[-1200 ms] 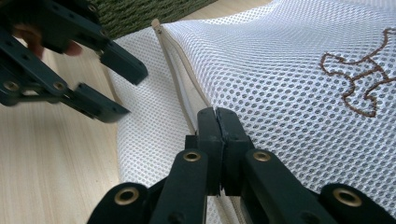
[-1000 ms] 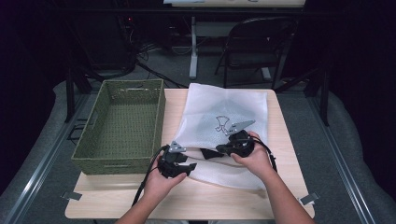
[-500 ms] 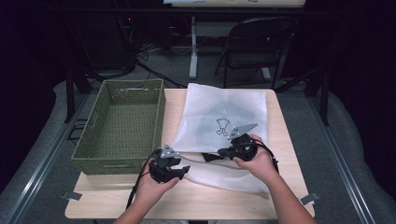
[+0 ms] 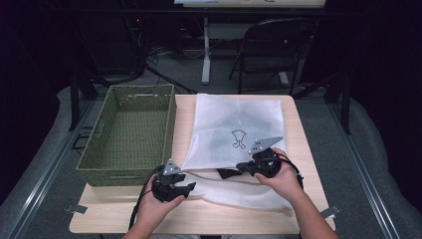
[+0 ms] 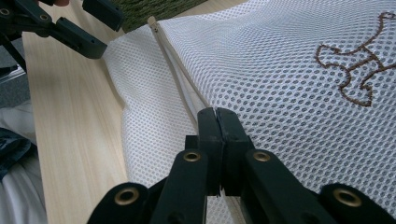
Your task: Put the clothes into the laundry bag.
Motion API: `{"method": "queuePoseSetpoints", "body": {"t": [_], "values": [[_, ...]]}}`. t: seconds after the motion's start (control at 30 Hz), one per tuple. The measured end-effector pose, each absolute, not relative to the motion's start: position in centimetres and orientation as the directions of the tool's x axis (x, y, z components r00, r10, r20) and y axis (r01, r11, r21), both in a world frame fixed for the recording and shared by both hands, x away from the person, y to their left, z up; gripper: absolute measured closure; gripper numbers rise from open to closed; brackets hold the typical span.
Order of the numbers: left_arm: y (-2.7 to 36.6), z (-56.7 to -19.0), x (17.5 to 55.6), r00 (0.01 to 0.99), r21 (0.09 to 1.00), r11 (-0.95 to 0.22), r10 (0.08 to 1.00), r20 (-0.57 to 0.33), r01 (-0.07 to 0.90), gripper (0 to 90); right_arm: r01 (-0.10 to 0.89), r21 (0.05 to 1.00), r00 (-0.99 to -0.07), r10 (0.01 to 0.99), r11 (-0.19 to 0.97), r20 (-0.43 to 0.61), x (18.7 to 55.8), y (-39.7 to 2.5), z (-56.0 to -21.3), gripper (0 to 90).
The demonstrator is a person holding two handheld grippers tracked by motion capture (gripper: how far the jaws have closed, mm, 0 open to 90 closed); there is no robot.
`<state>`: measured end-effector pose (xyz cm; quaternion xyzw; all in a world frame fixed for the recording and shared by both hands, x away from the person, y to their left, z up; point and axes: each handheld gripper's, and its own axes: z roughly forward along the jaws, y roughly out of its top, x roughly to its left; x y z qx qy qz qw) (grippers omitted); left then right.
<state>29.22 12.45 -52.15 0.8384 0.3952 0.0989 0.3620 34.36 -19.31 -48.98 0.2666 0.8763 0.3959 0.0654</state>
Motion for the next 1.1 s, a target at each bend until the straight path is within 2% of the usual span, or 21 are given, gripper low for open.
{"method": "queuePoseSetpoints", "body": {"t": [0.77, 1.1], "values": [[13.2, -53.4, 28.1, 0.655, 0.657, -0.428, 0.743, -0.134, 0.620, 49.0, 0.410, 0.737, -0.858, 0.502, 0.537, 0.111, 31.6, -20.7, -49.3, 89.7], [13.7, -53.8, 27.9, 0.652, 0.646, -0.432, 0.746, -0.136, 0.629, 48.7, 0.443, 0.726, -0.850, 0.504, 0.526, 0.154, 30.9, -21.3, -50.4, 89.7]]}}
